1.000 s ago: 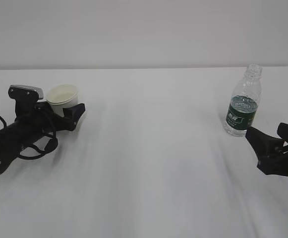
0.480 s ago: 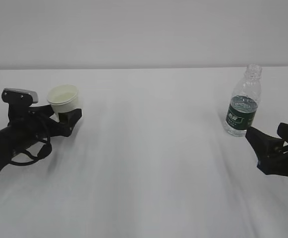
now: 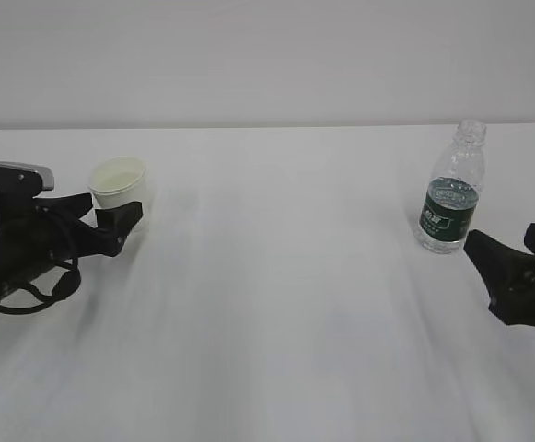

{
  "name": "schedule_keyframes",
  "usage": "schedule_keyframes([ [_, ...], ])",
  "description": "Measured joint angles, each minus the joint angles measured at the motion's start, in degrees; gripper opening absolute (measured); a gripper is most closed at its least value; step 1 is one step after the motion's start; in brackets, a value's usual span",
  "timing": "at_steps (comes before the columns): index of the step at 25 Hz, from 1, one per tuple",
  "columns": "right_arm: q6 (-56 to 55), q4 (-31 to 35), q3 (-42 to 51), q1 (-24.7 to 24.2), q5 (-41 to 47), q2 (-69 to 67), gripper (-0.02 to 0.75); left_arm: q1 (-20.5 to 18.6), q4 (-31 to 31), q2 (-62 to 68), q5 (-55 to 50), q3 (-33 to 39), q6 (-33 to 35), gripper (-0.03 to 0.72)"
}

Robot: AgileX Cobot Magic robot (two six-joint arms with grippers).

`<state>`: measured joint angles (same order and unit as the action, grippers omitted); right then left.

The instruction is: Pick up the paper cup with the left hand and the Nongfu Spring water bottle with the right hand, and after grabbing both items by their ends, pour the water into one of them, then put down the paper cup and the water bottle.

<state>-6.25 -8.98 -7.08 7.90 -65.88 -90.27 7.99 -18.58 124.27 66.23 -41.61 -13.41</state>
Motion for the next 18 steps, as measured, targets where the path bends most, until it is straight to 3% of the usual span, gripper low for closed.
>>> schedule_keyframes([
  [12, -1.8, -0.2, 2.1, 0.0, 0.0, 17.6, 0.563, 0.0, 0.2, -12.5, 0.0, 9.4, 0.0, 0.647],
  [18, -3.5, 0.7, 2.1, 0.0, 3.7, 27.9, 0.563, 0.0, -0.6, -21.7, -0.1, 13.9, -4.4, 0.622],
])
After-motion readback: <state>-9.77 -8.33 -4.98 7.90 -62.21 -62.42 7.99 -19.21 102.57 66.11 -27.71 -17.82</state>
